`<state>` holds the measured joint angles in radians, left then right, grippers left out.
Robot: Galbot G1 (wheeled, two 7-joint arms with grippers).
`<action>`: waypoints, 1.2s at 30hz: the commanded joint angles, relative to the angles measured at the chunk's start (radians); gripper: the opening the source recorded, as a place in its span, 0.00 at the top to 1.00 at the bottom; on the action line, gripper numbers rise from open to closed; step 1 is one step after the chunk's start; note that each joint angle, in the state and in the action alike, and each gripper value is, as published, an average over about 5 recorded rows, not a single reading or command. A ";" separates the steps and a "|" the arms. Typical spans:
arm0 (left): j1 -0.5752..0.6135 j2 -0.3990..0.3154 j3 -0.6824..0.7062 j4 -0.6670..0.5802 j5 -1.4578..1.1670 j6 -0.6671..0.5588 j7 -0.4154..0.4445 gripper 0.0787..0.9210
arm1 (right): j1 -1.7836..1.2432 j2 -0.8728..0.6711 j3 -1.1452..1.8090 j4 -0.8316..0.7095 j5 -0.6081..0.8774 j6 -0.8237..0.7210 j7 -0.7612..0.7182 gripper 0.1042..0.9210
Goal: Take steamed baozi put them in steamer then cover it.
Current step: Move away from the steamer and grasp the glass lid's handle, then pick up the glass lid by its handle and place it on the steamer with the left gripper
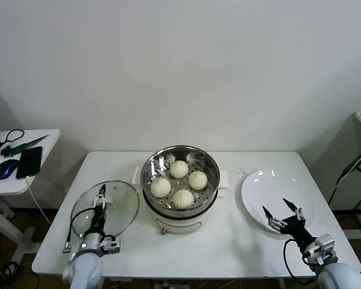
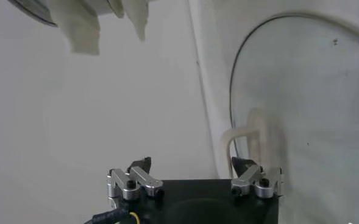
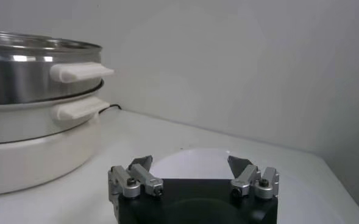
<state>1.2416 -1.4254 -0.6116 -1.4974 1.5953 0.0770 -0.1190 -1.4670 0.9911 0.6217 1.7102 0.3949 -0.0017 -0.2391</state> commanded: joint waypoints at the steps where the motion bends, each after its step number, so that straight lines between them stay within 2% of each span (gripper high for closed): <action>1: -0.050 0.000 0.003 0.072 -0.017 0.009 -0.013 0.12 | 0.000 0.006 0.001 -0.004 -0.016 0.001 -0.002 0.12; 7: -0.058 0.006 0.000 0.079 -0.039 -0.008 -0.023 0.12 | 0.003 0.010 -0.002 -0.010 -0.023 0.006 -0.005 0.12; 10: -0.057 0.010 -0.002 0.078 -0.049 -0.018 -0.023 0.15 | 0.004 0.013 -0.002 -0.015 -0.028 0.009 -0.008 0.12; 24: -0.059 0.005 0.003 0.102 -0.096 -0.032 -0.028 0.63 | -0.008 0.017 0.009 -0.011 -0.054 0.022 -0.015 0.12; 31: -0.040 0.016 0.001 0.055 -0.135 -0.033 -0.025 0.86 | -0.011 0.022 0.010 -0.012 -0.061 0.028 -0.018 0.12; 33: -0.024 0.025 0.002 0.018 -0.155 -0.030 -0.024 0.90 | -0.008 0.022 0.009 -0.014 -0.062 0.028 -0.019 0.12; 36: 0.006 0.041 0.003 -0.051 -0.189 -0.021 -0.021 0.92 | -0.003 0.022 0.005 -0.016 -0.063 0.029 -0.019 0.12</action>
<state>1.2075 -1.4041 -0.6091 -1.4360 1.4726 0.0494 -0.1405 -1.4719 1.0130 0.6290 1.6955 0.3361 0.0250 -0.2583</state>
